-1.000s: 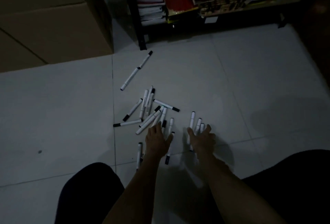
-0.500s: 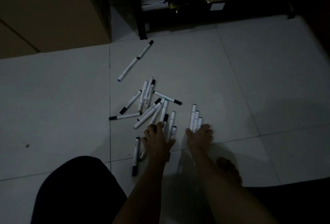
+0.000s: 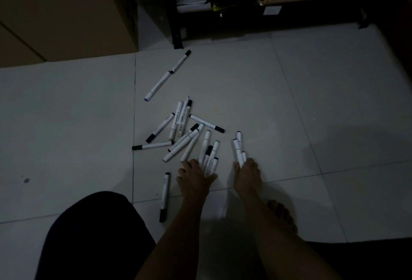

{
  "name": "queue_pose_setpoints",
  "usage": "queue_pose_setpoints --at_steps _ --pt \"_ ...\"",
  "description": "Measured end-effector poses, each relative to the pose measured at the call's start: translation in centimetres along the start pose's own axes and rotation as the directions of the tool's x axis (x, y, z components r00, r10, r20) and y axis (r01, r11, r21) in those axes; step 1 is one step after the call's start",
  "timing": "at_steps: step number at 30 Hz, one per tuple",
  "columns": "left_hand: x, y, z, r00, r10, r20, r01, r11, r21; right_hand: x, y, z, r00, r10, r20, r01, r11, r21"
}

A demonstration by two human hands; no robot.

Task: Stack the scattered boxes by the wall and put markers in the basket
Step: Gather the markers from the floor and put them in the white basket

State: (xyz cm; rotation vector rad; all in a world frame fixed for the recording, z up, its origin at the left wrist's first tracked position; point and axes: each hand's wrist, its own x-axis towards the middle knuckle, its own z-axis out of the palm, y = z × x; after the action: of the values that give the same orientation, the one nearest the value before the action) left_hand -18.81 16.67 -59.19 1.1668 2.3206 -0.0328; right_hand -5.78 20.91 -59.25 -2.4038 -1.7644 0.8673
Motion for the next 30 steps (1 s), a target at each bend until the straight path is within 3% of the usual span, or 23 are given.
queue_pose_setpoints --at_steps 6,11,13,16,22,25,30 --pt "0.5 -0.2 0.1 0.999 0.04 -0.034 -0.038 0.998 0.045 -0.1 0.7 -0.6 1.0 -0.012 -0.02 0.014 0.993 0.12" --pt "1.1 -0.6 -0.5 0.999 0.04 0.004 -0.04 0.996 -0.076 -0.1 0.3 -0.6 0.997 -0.031 0.066 0.013 0.967 0.255" --pt "1.2 -0.7 -0.6 1.0 0.014 0.024 -0.009 0.979 -0.203 -0.3 -0.4 -0.3 0.992 -0.054 0.117 0.009 0.937 0.349" --pt "1.4 -0.6 -1.0 0.998 0.013 0.053 0.013 0.887 -0.462 -0.4 -1.6 -0.1 0.985 -0.045 0.166 -0.051 0.845 0.532" --pt "1.0 2.2 -3.8 0.964 0.26 0.048 -0.13 0.625 -0.769 0.5 -4.2 -1.3 0.991 -0.031 0.132 -0.06 0.774 0.63" --pt "0.5 3.6 -7.6 0.959 0.284 -0.007 -0.158 0.51 -0.846 0.5 -6.8 -3.8 0.989 -0.057 0.139 -0.052 0.737 0.674" --pt "-3.8 6.0 -16.9 0.977 0.214 -0.02 -0.117 0.455 -0.883 -2.4 -10.9 -12.7 0.971 -0.129 0.199 -0.077 0.622 0.779"
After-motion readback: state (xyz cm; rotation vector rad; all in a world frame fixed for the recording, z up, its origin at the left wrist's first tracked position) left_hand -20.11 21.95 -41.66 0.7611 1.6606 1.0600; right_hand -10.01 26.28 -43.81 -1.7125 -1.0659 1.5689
